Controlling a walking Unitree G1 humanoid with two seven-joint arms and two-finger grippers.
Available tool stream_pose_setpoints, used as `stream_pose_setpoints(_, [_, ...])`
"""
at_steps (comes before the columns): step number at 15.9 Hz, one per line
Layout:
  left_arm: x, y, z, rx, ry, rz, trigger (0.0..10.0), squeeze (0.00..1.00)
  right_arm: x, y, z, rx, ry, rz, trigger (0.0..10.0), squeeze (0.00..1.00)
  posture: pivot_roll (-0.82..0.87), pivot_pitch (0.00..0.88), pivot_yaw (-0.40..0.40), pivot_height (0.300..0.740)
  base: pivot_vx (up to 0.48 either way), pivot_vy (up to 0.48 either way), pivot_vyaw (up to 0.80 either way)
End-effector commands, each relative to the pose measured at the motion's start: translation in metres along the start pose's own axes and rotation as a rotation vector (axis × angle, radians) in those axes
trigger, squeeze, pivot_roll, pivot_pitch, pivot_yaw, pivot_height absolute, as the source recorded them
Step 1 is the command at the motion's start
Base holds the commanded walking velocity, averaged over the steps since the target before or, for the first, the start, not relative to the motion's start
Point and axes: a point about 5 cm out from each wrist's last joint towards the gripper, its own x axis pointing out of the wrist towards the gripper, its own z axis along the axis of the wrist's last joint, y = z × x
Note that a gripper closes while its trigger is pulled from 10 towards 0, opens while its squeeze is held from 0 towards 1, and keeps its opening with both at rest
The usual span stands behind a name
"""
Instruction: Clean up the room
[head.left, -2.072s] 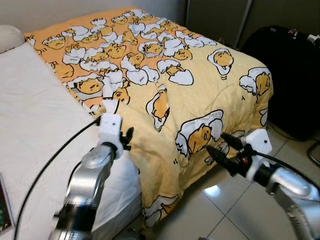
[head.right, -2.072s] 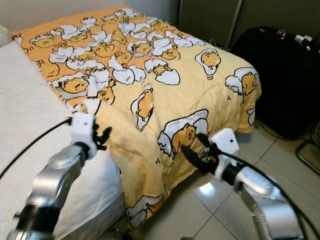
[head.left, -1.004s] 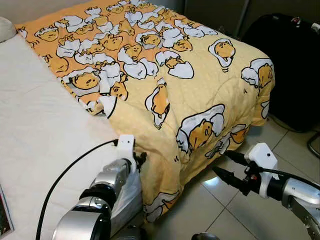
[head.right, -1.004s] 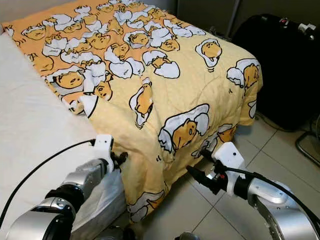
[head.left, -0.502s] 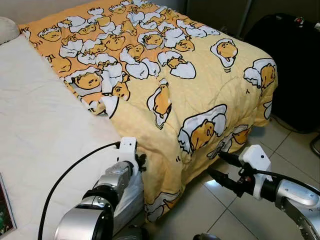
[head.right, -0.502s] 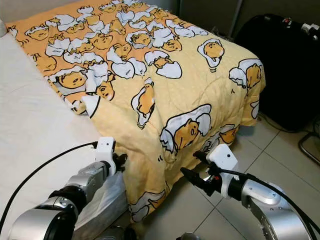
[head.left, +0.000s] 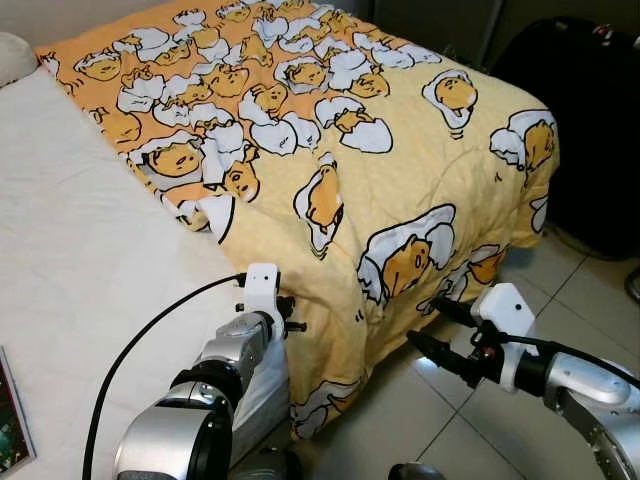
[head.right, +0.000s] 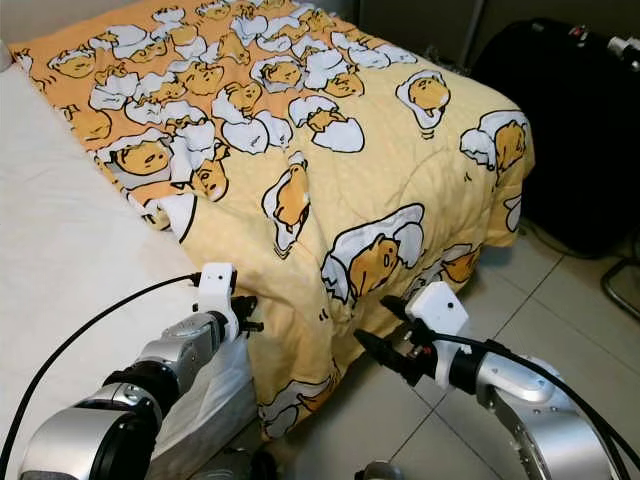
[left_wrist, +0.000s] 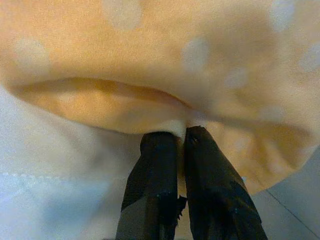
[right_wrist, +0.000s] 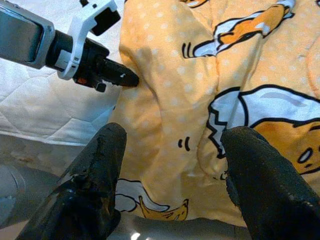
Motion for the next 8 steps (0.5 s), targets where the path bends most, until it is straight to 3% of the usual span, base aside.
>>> stream_pose_setpoints(1, [-0.002,0.005,-0.010,-0.009,0.023,0.003,0.0,0.00,0.002,0.005,0.005,-0.011,-0.018,0.016,10.0,0.00,-0.10,0.135,0.104,0.740,0.000,0.000,0.00])
stream_pose_setpoints(4, [-0.002,0.004,-0.010,-0.003,0.015,-0.009,0.0,0.00,0.001,0.005,0.005,-0.008,-0.019,0.012,10.0,0.00,-0.09,0.135,0.104,0.740,0.000,0.000,0.00])
stream_pose_setpoints(8, [-0.008,0.019,-0.005,0.030,-0.047,-0.021,0.0,0.00,0.002,0.005,0.003,-0.003,-0.022,-0.002,10.0,0.00,-0.07,0.126,0.104,0.740,0.000,0.000,0.00])
